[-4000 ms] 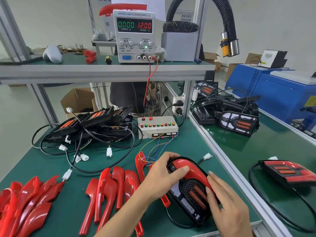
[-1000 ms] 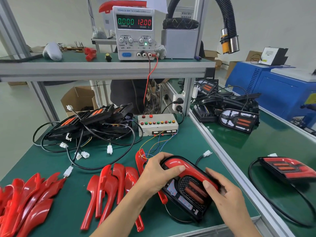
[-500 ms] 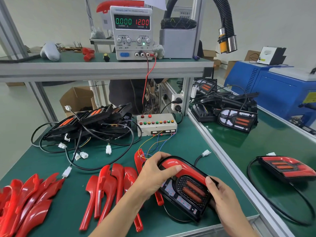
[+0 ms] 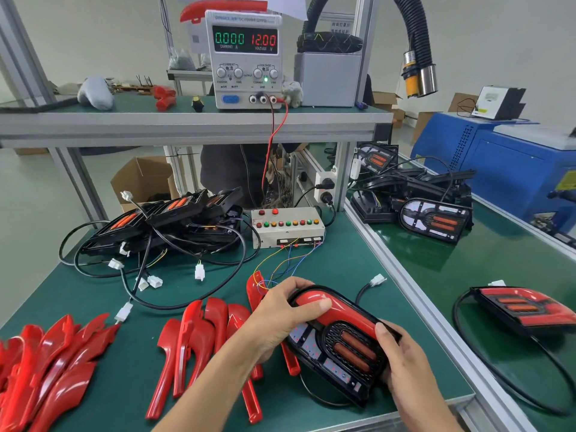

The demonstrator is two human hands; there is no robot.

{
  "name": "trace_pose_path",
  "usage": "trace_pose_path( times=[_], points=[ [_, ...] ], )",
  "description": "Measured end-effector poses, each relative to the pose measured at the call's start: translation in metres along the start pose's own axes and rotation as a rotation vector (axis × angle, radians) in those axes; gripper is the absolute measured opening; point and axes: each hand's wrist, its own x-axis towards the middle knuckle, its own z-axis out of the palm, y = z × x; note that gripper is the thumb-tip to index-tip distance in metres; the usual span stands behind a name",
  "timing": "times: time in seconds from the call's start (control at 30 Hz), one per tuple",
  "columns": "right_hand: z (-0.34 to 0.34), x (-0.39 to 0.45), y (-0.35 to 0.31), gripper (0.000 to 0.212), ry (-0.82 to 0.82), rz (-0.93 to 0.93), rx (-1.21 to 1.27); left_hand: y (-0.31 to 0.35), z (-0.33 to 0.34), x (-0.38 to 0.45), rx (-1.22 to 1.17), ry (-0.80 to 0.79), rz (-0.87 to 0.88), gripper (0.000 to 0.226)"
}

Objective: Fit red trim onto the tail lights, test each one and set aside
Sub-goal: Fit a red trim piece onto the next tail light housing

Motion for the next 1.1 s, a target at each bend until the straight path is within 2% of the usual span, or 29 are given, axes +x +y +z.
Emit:
trace_pose_path(
  times=[0.17,0.23,0.37,0.43,0.67,0.97,1.1],
  points=[
    [-0.003,0.001,0.001,0.077,-0.012,-0.005,-0.014,0.002,0.001,-0.001,-0.132,-0.003,-0.071,0.025],
    [-0.003,0.000,0.001,0.075,-0.012,-0.007,-0.001,0.001,0.000,0.000,-0.128,-0.010,-0.071,0.019],
    [-0.002,-0.001,-0.001,0.053,-0.012,-0.003,0.009,0.003,-0.003,0.001,-0.198,-0.047,-0.103,0.017],
    [-0.001,0.000,0.000,0.051,-0.003,0.003,0.002,0.003,-0.004,0.002,-0.227,-0.045,-0.126,0.017],
    [0.003,-0.001,0.002,0.053,0.017,0.006,0.005,0.002,-0.004,0.004,-0.255,-0.012,-0.151,0.014],
    [0.002,-0.002,0.001,0.047,0.020,-0.037,-0.041,-0.003,0.002,0.005,-0.172,0.060,-0.071,0.006],
    [0.001,-0.001,0.004,0.067,0.026,-0.047,-0.048,-0.007,0.003,0.006,-0.088,0.052,-0.018,0.011]
  ],
)
